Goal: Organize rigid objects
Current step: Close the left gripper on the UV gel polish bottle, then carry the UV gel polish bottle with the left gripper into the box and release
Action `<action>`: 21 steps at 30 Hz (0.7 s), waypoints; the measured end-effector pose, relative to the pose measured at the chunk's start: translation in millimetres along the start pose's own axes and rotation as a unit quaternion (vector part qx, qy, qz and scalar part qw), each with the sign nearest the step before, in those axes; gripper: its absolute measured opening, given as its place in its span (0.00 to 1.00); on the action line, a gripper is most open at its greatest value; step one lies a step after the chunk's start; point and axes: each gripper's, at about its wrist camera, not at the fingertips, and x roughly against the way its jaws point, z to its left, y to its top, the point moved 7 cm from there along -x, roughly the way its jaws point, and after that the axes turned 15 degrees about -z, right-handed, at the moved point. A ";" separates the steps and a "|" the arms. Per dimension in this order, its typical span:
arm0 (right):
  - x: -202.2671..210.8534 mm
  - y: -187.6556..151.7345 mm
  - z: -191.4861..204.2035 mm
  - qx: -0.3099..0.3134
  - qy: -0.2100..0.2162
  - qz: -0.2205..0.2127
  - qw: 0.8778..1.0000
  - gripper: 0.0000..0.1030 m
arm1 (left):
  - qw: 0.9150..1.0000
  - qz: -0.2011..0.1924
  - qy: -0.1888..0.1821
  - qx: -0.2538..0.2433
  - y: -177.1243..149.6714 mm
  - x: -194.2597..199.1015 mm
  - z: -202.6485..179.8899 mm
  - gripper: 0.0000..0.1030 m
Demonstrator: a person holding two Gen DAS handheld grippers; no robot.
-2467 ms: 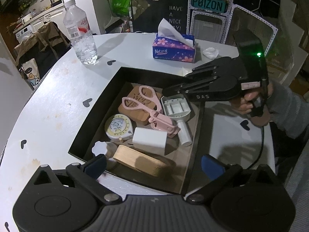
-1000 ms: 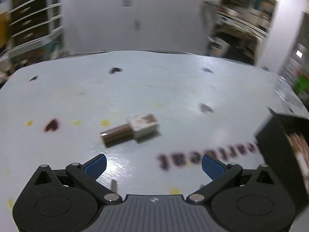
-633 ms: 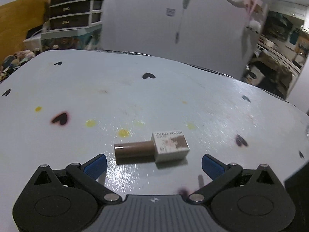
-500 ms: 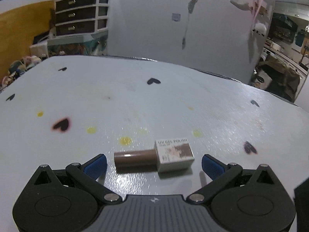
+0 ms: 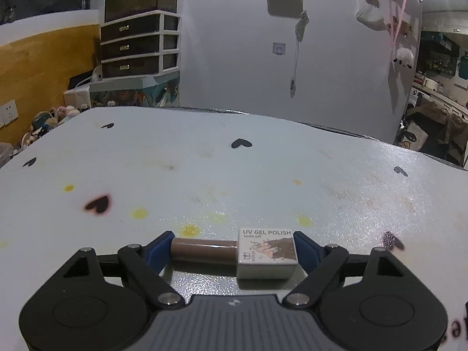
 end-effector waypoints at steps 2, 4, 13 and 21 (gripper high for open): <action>0.0 -0.1 0.3 0.000 0.000 0.000 1.000 0.15 | 1.000 -0.001 -0.007 -0.002 -0.3 0.9 0.0 0.83; 0.0 -0.1 0.3 0.000 0.000 0.000 1.000 0.15 | 1.000 -0.001 -0.017 -0.007 -1.3 3.1 -1.2 0.83; 0.3 0.2 1.2 0.002 -0.001 0.000 1.000 0.15 | 0.996 -0.010 -0.083 0.006 -0.9 41.7 -13.7 0.83; 0.3 0.3 1.2 0.002 0.000 0.000 1.000 0.15 | 0.980 -0.045 -0.195 -0.005 18.0 102.7 -47.0 0.83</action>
